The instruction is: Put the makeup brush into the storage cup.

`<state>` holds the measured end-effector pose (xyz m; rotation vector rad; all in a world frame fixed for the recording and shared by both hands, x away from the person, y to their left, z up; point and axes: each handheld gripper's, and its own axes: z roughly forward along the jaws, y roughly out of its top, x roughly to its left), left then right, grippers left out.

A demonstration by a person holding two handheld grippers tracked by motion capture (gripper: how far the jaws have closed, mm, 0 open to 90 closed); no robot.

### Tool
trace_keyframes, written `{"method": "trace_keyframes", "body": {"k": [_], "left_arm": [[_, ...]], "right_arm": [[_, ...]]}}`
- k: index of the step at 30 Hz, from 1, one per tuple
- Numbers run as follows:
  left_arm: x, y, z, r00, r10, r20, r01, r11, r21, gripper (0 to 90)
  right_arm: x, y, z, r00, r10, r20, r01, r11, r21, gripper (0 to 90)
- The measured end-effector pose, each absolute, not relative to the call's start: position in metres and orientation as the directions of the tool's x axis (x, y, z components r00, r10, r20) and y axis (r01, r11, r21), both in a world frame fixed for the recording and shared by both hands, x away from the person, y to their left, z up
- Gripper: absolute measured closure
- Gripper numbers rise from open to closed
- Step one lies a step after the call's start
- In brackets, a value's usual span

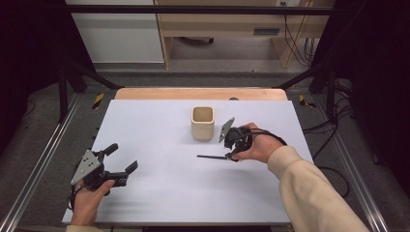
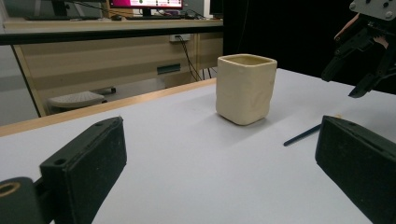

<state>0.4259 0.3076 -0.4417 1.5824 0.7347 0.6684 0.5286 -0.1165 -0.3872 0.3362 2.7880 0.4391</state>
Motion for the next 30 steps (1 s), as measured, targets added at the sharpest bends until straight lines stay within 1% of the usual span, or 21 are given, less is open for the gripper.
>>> {"method": "trace_keyframes", "body": {"k": [10, 11, 14, 16, 18, 20, 23, 26, 28, 29, 30], "left_arm": [[0.426, 0.308, -0.442, 0.635, 0.773, 0.015, 0.089, -0.093, 0.992, 1.5], [0.426, 0.308, -0.442, 0.635, 0.772, 0.015, 0.090, -0.092, 0.992, 1.5], [0.426, 0.308, -0.442, 0.635, 0.773, 0.015, 0.089, -0.093, 0.992, 1.5], [0.426, 0.308, -0.442, 0.634, 0.773, 0.015, 0.090, -0.093, 0.992, 1.5], [0.426, 0.308, -0.442, 0.634, 0.773, 0.015, 0.091, -0.093, 0.991, 1.5], [0.426, 0.307, -0.442, 0.634, 0.773, 0.014, 0.092, -0.093, 0.991, 1.5], [0.426, 0.307, -0.442, 0.635, 0.772, 0.015, 0.091, -0.095, 0.991, 1.5], [0.426, 0.308, -0.442, 0.634, 0.773, 0.016, 0.090, -0.095, 0.991, 1.5], [0.426, 0.308, -0.442, 0.633, 0.774, 0.016, 0.090, -0.094, 0.992, 1.5], [0.426, 0.308, -0.442, 0.635, 0.773, 0.017, 0.089, -0.095, 0.992, 1.6], [0.426, 0.308, -0.442, 0.635, 0.773, 0.017, 0.089, -0.095, 0.992, 1.6]], "right_arm": [[0.531, -0.115, -0.388, -0.923, 0.292, -0.249, 0.196, 0.917, 0.348, 40.7], [0.531, -0.115, -0.388, -0.921, 0.304, -0.244, 0.208, 0.913, 0.352, 40.9], [0.532, -0.115, -0.388, -0.921, 0.306, -0.241, 0.203, 0.905, 0.374, 42.6], [0.531, -0.114, -0.391, -0.916, 0.338, -0.215, 0.232, 0.885, 0.403, 43.7], [0.531, -0.115, -0.391, -0.920, 0.324, -0.222, 0.218, 0.891, 0.397, 43.9], [0.530, -0.114, -0.393, -0.919, 0.330, -0.214, 0.224, 0.887, 0.403, 44.6], [0.530, -0.112, -0.394, -0.911, 0.339, -0.235, 0.224, 0.885, 0.408, 46.8], [0.528, -0.110, -0.395, -0.905, 0.340, -0.257, 0.224, 0.892, 0.393, 48.1], [0.526, -0.107, -0.397, -0.905, 0.326, -0.274, 0.212, 0.903, 0.375, 49.3], [0.522, -0.103, -0.401, -0.907, 0.300, -0.295, 0.190, 0.918, 0.348, 49.3], [0.522, -0.103, -0.401, -0.907, 0.300, -0.295, 0.190, 0.918, 0.348, 49.3]]}}
